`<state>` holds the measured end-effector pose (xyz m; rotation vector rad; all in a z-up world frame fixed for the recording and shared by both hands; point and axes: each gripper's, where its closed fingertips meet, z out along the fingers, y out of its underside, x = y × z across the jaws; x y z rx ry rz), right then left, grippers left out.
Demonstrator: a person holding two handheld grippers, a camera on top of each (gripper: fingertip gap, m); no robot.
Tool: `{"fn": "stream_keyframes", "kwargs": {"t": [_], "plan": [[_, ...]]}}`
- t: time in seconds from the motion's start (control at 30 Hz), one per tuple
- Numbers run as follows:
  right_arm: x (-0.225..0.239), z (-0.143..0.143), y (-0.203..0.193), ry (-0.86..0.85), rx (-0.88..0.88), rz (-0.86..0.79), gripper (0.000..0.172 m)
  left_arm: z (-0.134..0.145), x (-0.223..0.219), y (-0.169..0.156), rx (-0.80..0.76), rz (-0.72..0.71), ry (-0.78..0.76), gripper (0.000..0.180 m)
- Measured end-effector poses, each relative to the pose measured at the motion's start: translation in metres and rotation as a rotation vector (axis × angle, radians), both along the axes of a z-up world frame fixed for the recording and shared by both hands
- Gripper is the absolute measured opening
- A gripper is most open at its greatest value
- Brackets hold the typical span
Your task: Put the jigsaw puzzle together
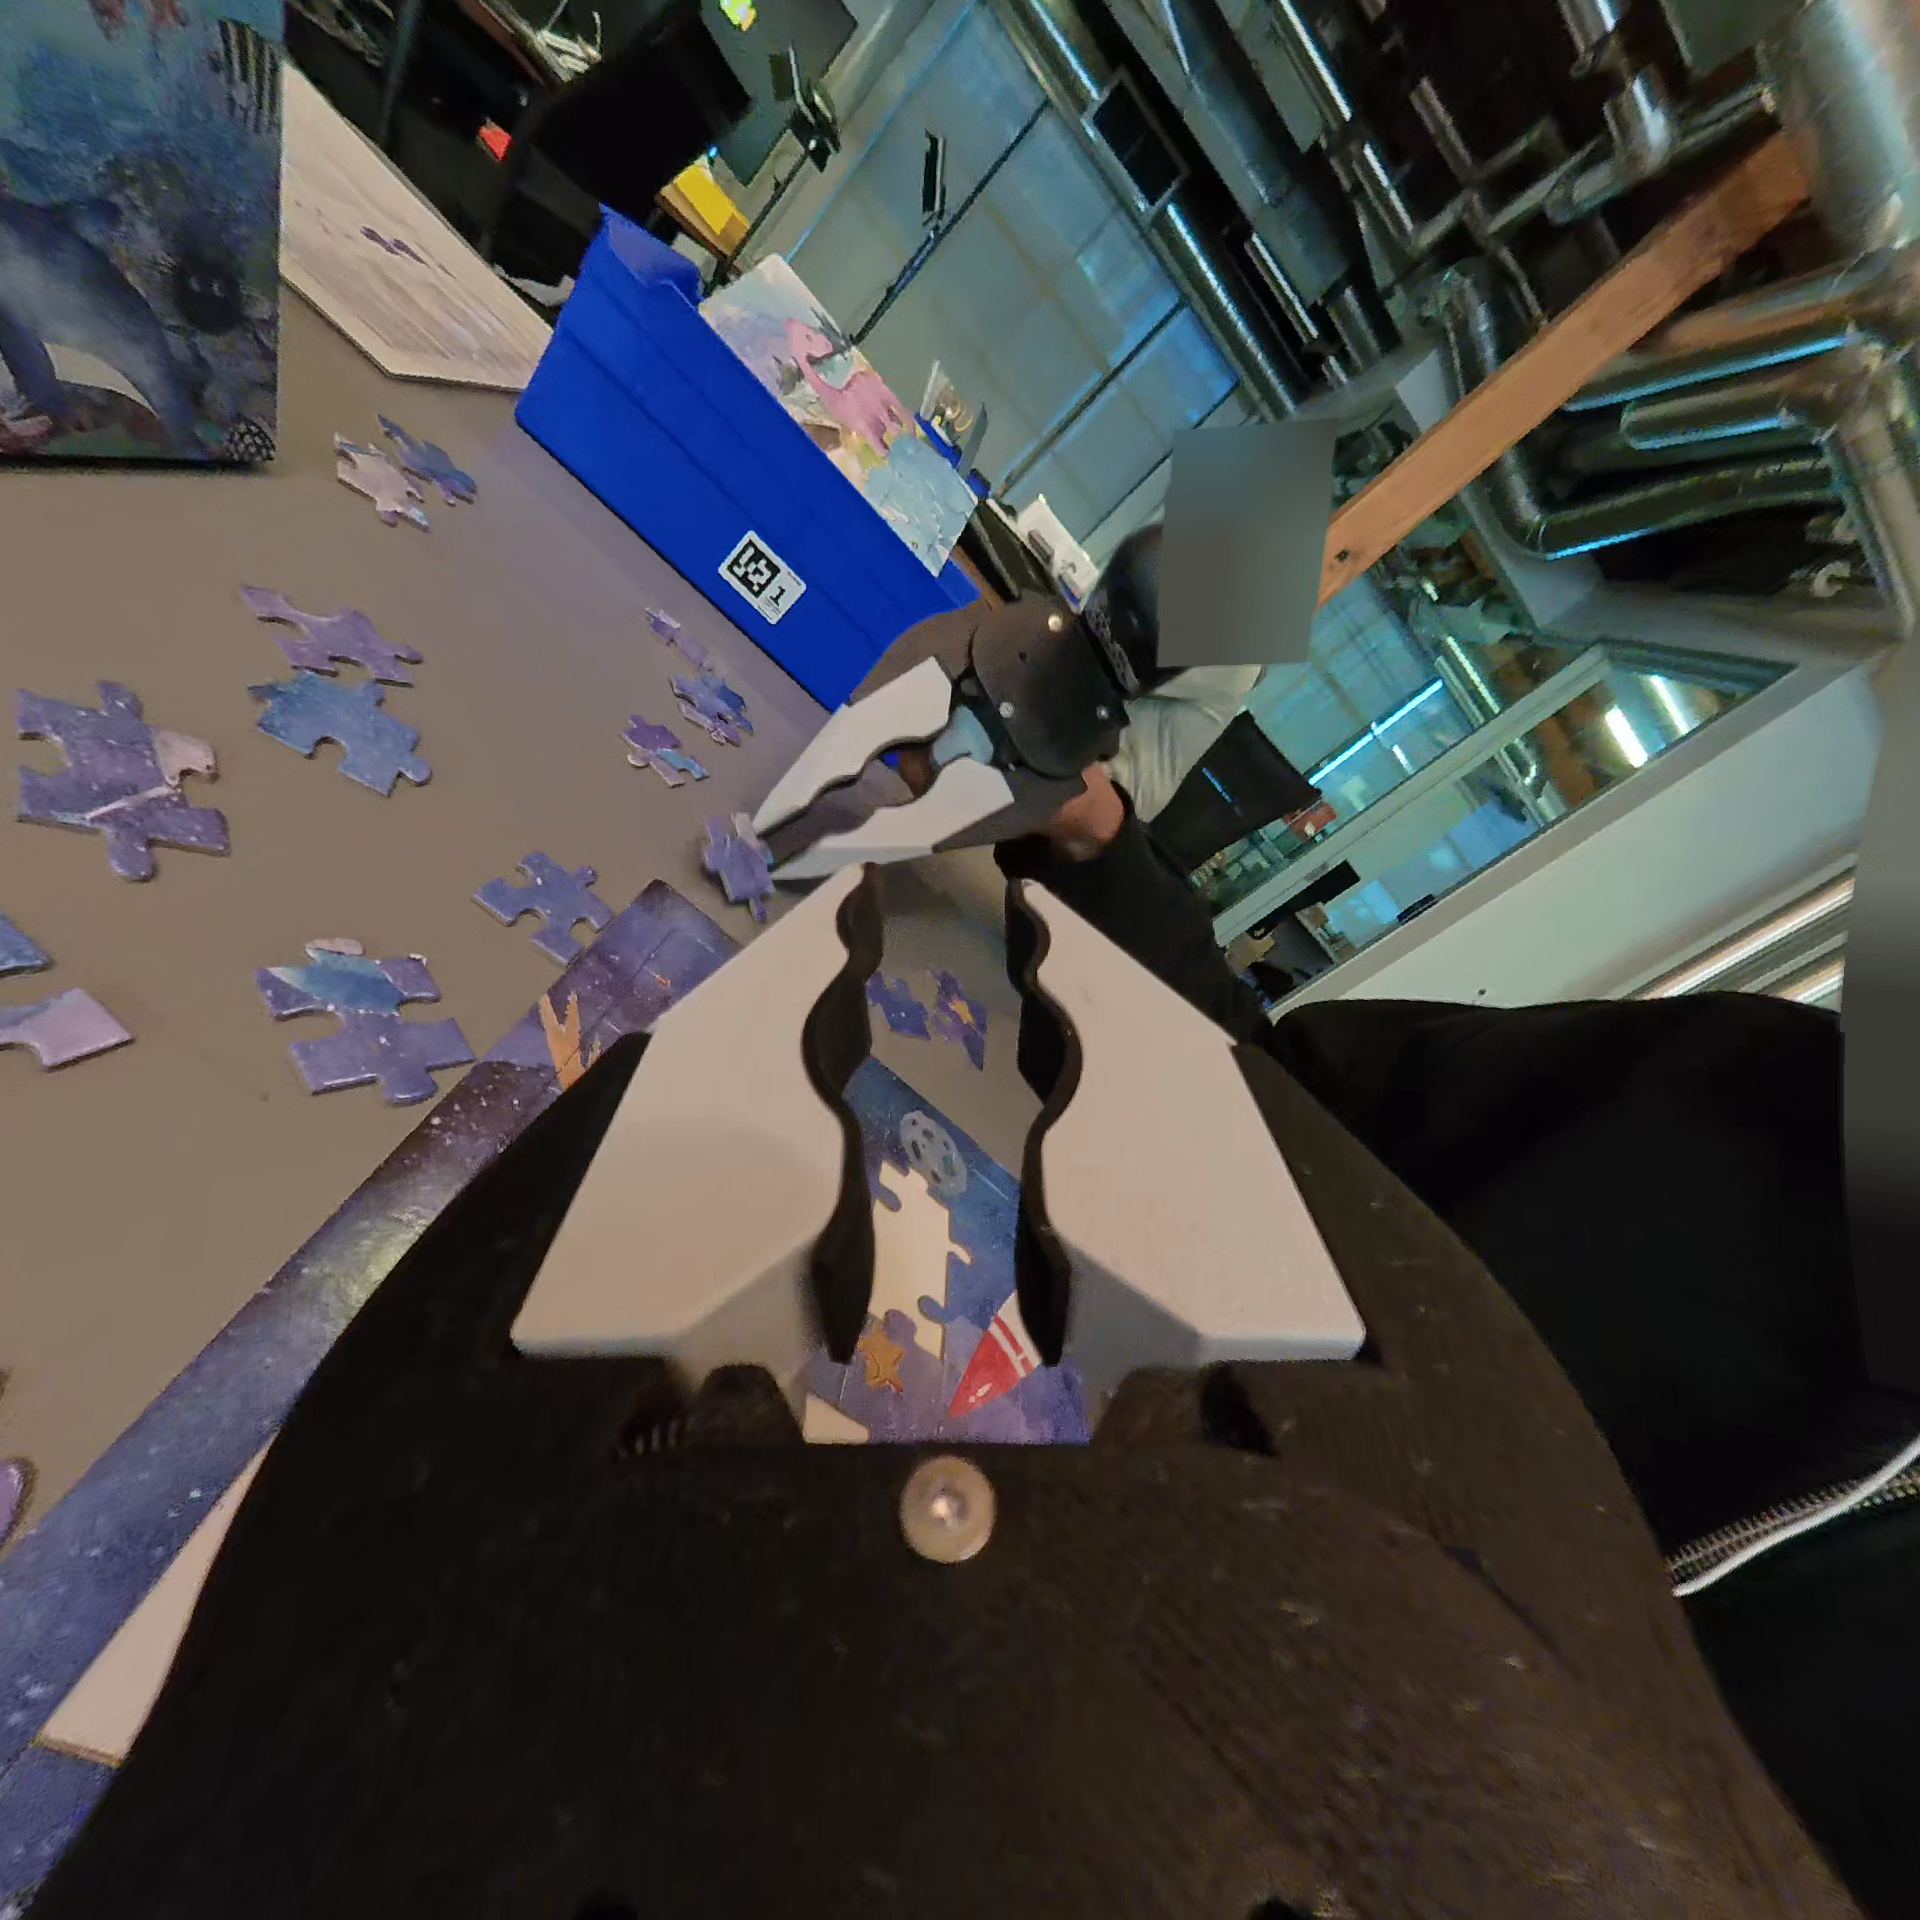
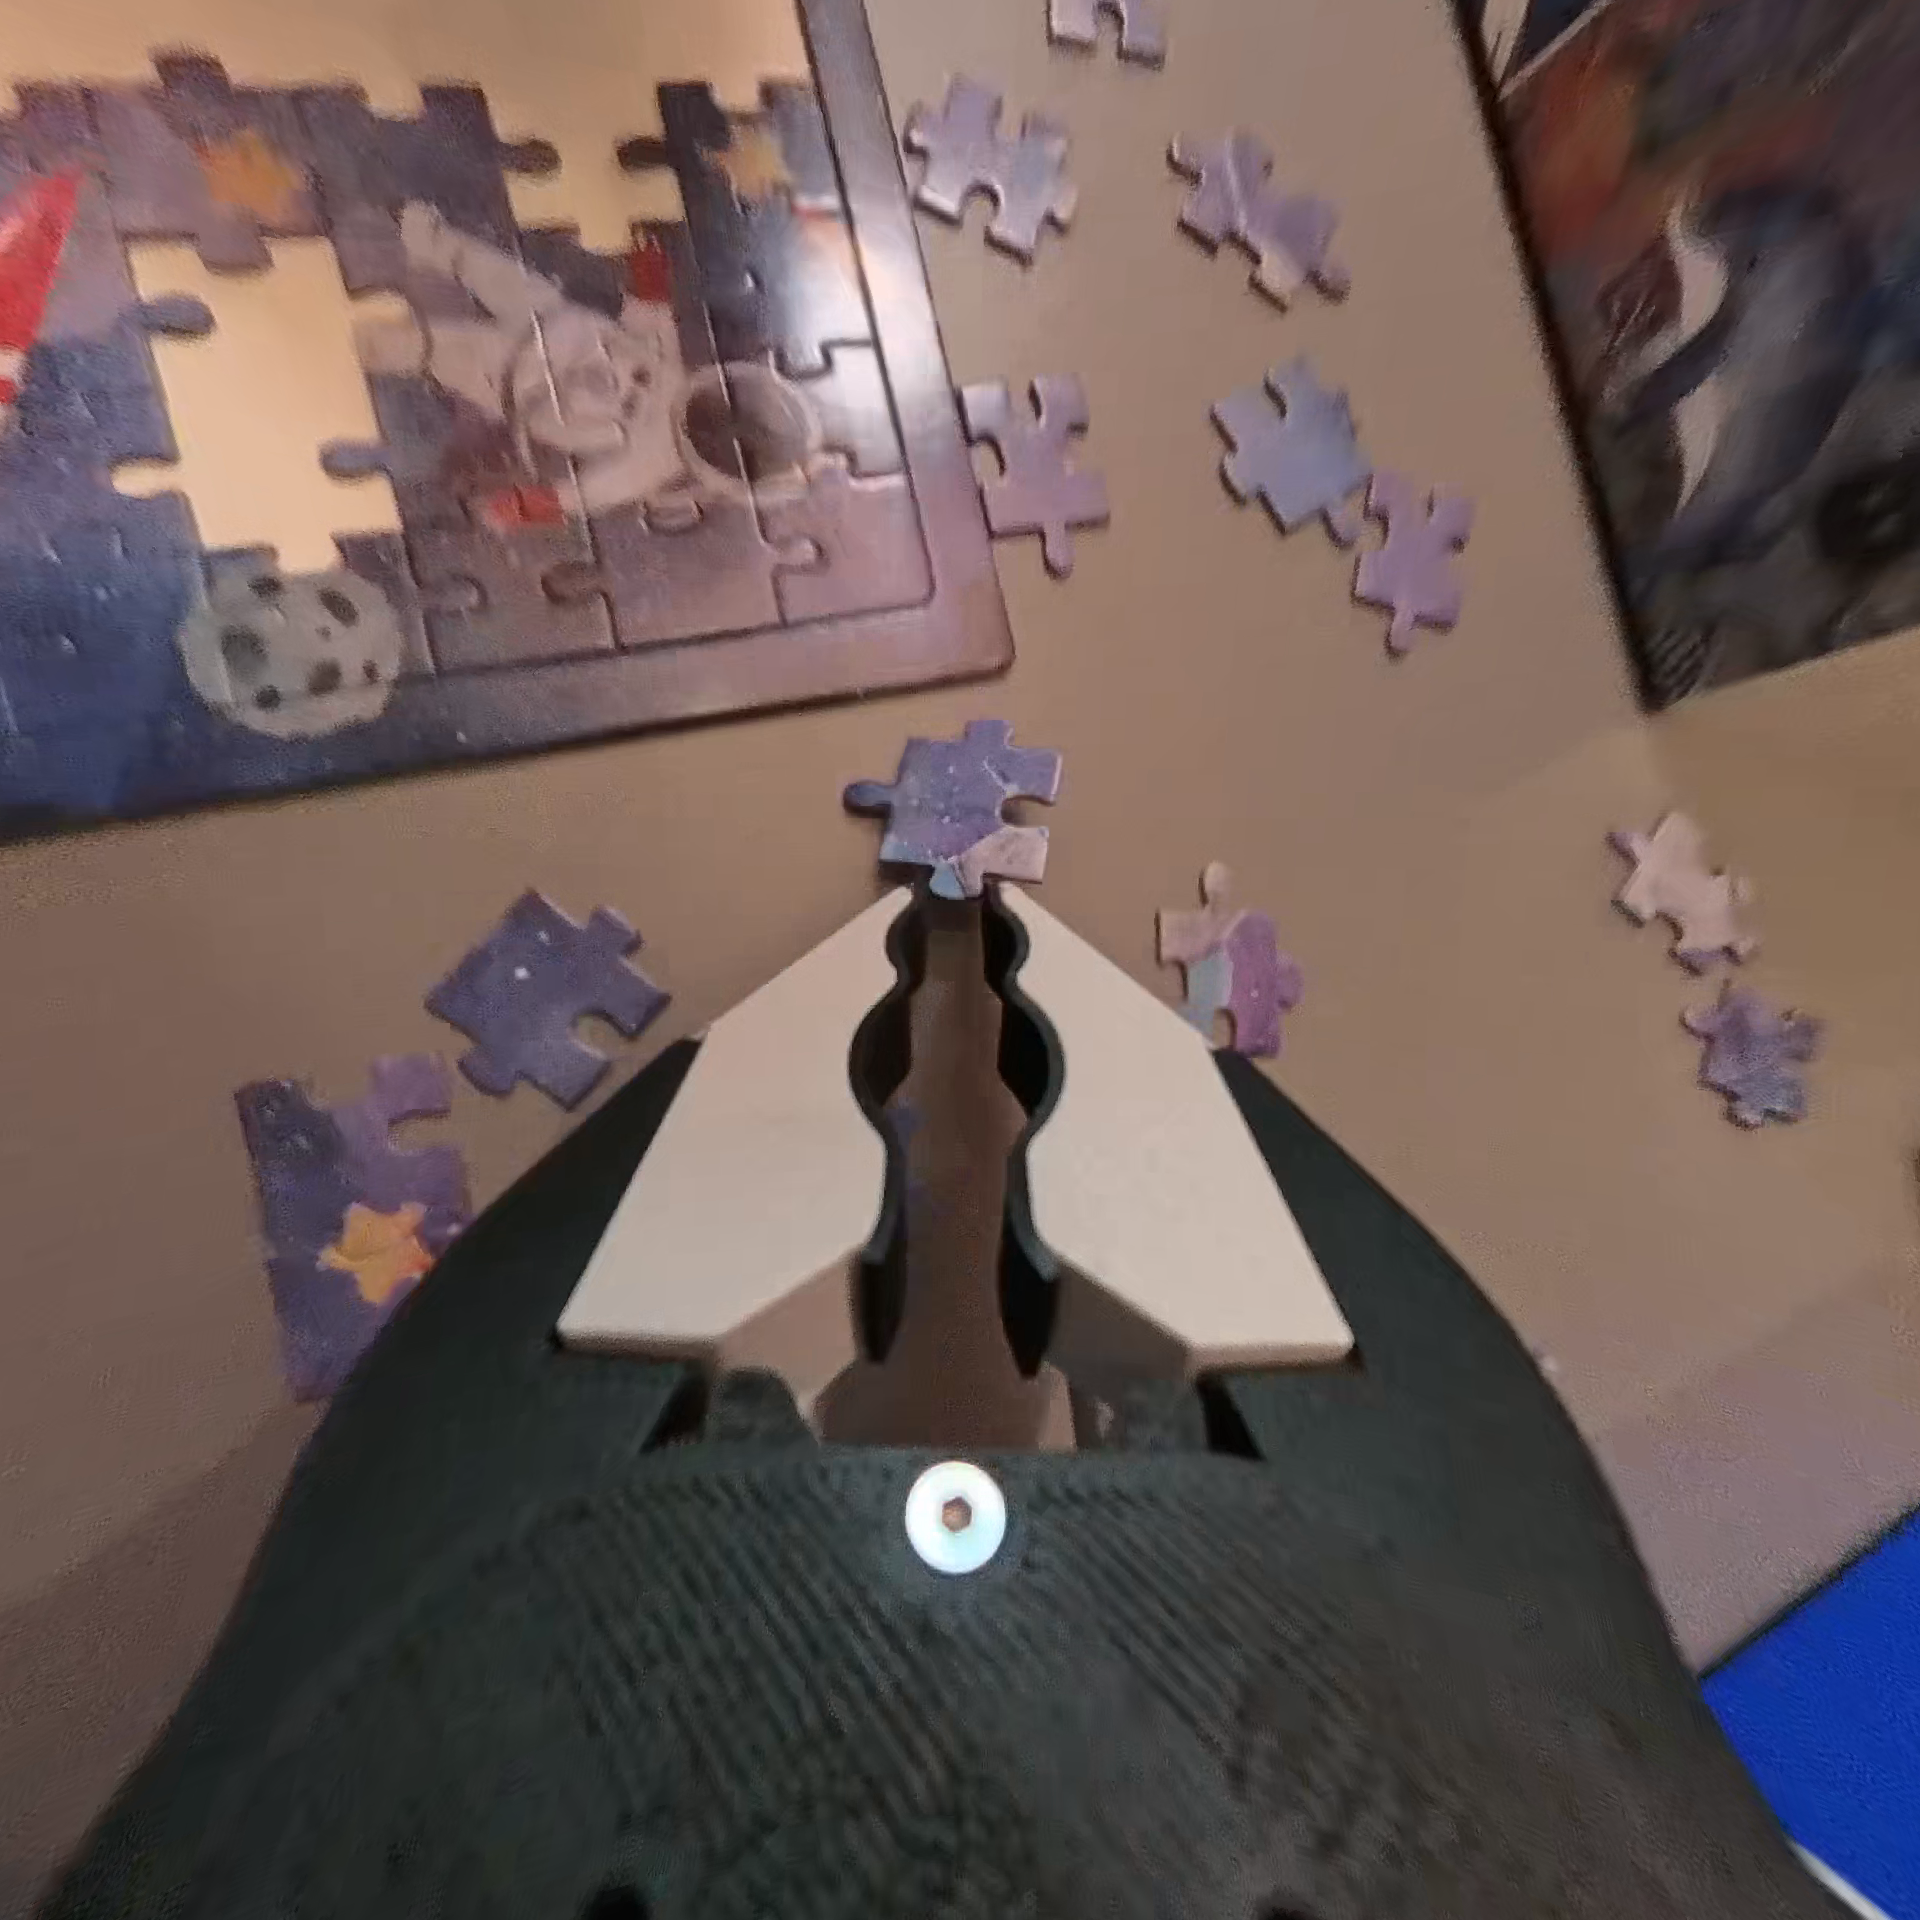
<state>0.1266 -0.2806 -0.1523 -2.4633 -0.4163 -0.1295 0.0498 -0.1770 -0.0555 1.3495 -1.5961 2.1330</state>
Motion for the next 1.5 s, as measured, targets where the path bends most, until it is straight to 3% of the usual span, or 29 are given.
{"fn": "stream_keyframes", "kwargs": {"t": [0.17,0.4,0.6,0.83,0.97,1.1,1.17,1.23,1.33,1.5], "plan": [[0.019,-0.002,0.001,-0.043,0.024,-0.036,0.010,-0.002,-0.002,-0.007,0.061,-0.016,-0.021,0.020],[0.049,0.003,-0.003,-0.078,0.068,-0.192,0.019,0.002,-0.004,-0.006,0.014,-0.029,-0.016,0.019],[0.052,-0.004,-0.016,0.062,0.026,-0.278,0.025,0.004,-0.005,-0.005,0.004,-0.028,-0.017,0.017],[0.005,-0.003,-0.022,0.367,-0.015,-0.163,0.019,0.004,-0.004,-0.004,-0.007,-0.023,-0.010,0.014],[0.037,0.005,-0.011,0.238,0.092,-0.260,0.031,0.006,-0.005,-0.005,-0.007,-0.023,-0.016,0.013],[0.051,-0.006,-0.016,0.216,0.066,-0.326,0.045,0.004,-0.005,-0.005,-0.003,-0.025,-0.010,0.013],[0.041,-0.005,-0.015,0.268,0.062,-0.295,0.041,0.004,-0.005,-0.005,-0.007,-0.025,-0.008,0.012],[0.013,-0.003,-0.020,0.389,0.011,-0.191,0.018,0.004,-0.005,-0.005,-0.008,-0.025,-0.008,0.012],[0.007,0.001,-0.019,0.398,0.029,-0.152,0.015,0.006,-0.005,-0.004,-0.007,-0.024,-0.013,0.012],[0.040,0.008,-0.005,0.297,0.153,-0.251,0.044,0.007,-0.006,-0.004,-0.008,-0.026,-0.016,0.012]]}}
